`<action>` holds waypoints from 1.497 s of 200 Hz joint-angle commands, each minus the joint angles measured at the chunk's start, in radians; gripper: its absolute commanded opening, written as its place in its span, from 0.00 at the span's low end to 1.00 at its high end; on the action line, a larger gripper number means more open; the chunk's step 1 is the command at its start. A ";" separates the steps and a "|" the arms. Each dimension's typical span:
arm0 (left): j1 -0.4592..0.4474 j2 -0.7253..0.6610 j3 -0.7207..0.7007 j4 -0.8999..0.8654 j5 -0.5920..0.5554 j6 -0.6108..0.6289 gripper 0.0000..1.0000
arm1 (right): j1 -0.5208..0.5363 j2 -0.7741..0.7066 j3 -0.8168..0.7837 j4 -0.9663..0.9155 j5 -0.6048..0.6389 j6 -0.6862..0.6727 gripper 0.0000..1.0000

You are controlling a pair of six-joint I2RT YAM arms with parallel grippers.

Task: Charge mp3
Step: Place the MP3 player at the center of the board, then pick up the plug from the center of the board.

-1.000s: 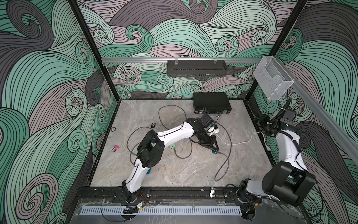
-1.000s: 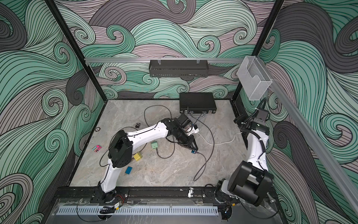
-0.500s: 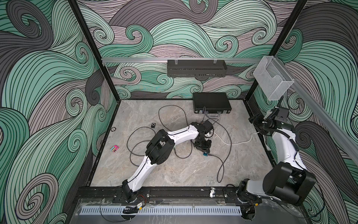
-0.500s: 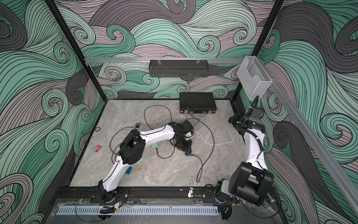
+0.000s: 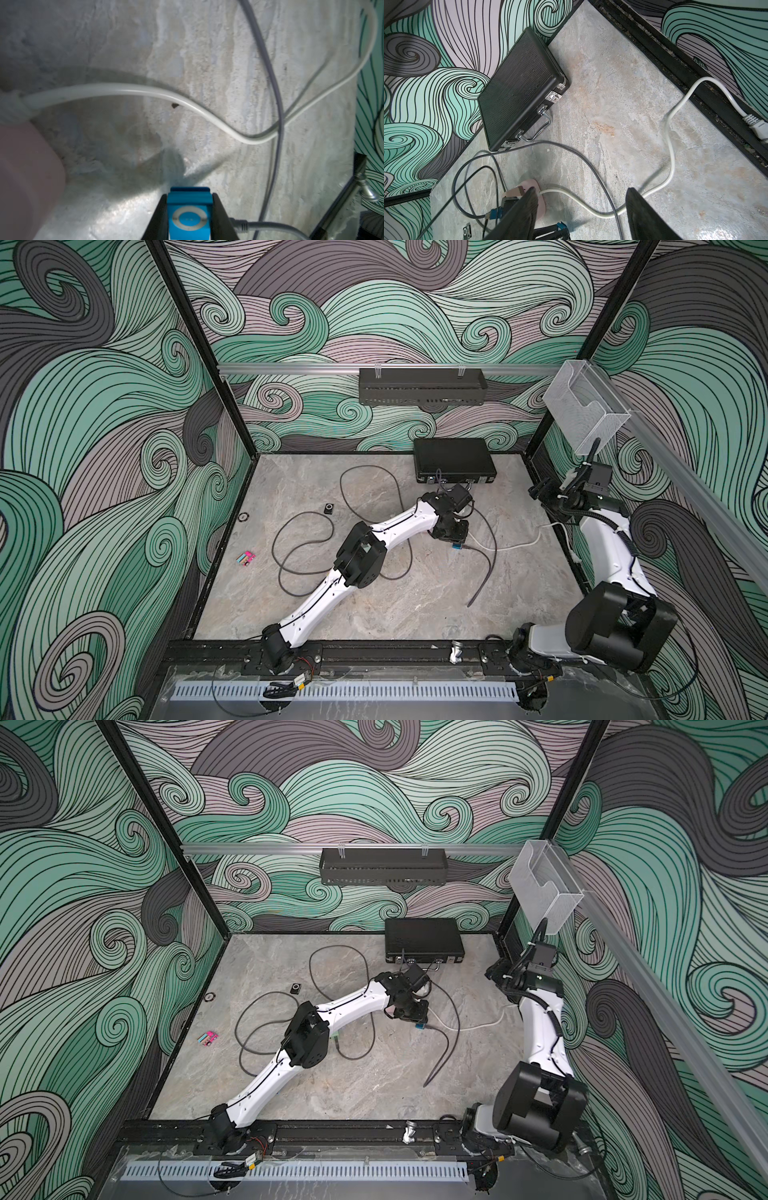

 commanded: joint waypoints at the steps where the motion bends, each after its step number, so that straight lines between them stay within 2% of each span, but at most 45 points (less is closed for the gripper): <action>1: 0.006 0.019 0.025 0.012 -0.091 -0.015 0.24 | 0.005 0.005 0.022 0.005 0.021 -0.008 0.67; 22: 0.006 0.025 0.050 0.038 -0.134 0.010 0.32 | 0.006 0.014 0.029 0.009 0.008 -0.008 0.68; 48: 0.005 0.009 0.063 0.021 -0.111 0.035 0.40 | 0.007 0.025 0.041 -0.004 0.007 -0.023 0.68; 54: 0.005 -0.002 0.060 0.020 -0.106 0.042 0.48 | 0.008 0.027 0.040 -0.005 0.006 -0.023 0.68; 61: 0.005 -0.015 0.058 0.017 -0.101 0.048 0.52 | 0.011 0.030 0.039 -0.006 0.007 -0.024 0.68; 111: 0.006 -0.157 0.041 0.010 -0.051 0.111 0.53 | 0.042 0.029 0.033 -0.017 0.007 -0.029 0.68; 143: 0.007 -0.277 -0.041 -0.033 -0.028 0.146 0.52 | 0.068 -0.011 0.018 -0.052 0.056 -0.045 0.67; 169: 0.008 -0.439 -0.230 -0.034 -0.083 0.168 0.51 | 0.134 -0.046 -0.007 -0.072 0.100 -0.072 0.66; 197: 0.031 -0.651 -0.480 -0.074 -0.247 0.123 0.51 | 0.241 -0.047 0.002 -0.110 0.100 -0.107 0.66; 217: 0.077 -0.805 -0.680 -0.094 -0.307 0.073 0.51 | 0.332 -0.048 0.001 -0.124 0.090 -0.105 0.65; 250: 0.211 -1.045 -1.014 -0.012 -0.305 -0.001 0.51 | 0.478 -0.053 -0.007 -0.136 0.109 -0.083 0.65; 275: 0.287 -1.132 -1.135 0.041 -0.359 0.003 0.50 | 0.582 -0.050 -0.016 -0.135 0.111 -0.049 0.61; 299: 0.338 -1.110 -1.159 0.004 -0.331 -0.012 0.49 | 0.699 -0.040 -0.021 -0.137 0.149 -0.010 0.60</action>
